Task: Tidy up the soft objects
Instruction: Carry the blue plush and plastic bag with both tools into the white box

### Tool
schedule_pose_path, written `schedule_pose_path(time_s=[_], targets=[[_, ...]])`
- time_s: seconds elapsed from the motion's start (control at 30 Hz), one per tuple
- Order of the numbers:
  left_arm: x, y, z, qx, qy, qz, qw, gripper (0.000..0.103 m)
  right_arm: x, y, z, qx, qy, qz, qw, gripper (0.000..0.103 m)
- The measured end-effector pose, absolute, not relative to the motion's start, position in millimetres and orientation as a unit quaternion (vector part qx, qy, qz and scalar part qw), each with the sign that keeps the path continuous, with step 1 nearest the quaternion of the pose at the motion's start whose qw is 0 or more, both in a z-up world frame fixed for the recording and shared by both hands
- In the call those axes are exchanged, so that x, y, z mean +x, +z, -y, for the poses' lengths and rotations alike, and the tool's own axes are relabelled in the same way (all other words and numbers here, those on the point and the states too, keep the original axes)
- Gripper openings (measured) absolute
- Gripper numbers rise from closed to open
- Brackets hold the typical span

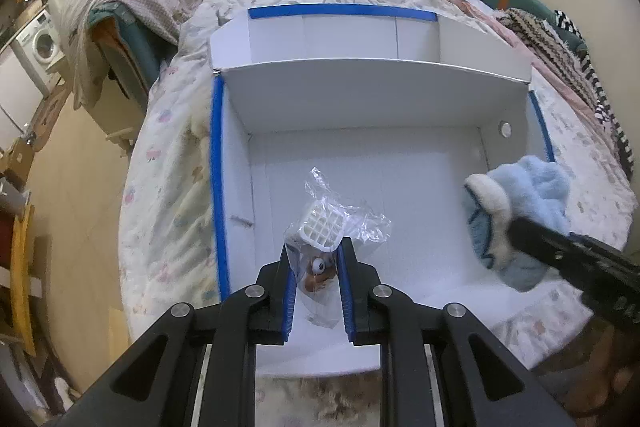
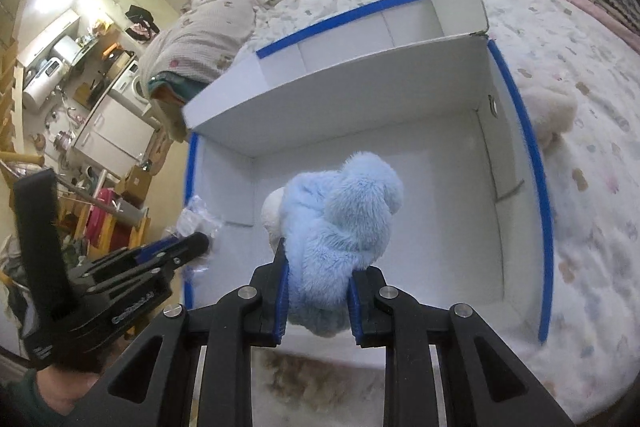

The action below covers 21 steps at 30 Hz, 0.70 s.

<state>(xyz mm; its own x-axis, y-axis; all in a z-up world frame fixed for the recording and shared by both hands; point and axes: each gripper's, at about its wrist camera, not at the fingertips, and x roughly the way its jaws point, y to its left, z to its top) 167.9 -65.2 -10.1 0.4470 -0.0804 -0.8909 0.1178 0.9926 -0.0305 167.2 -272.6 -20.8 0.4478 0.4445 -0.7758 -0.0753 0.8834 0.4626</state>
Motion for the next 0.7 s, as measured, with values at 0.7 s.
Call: schedule_pose_path(time_s=[0.7], targets=[[201.1,-89.5,88.2,0.028,-0.058,-0.550,0.832,0.017,190.8,-105.6,271.3,0.195,0.129,-0.556,0.797,0.027]])
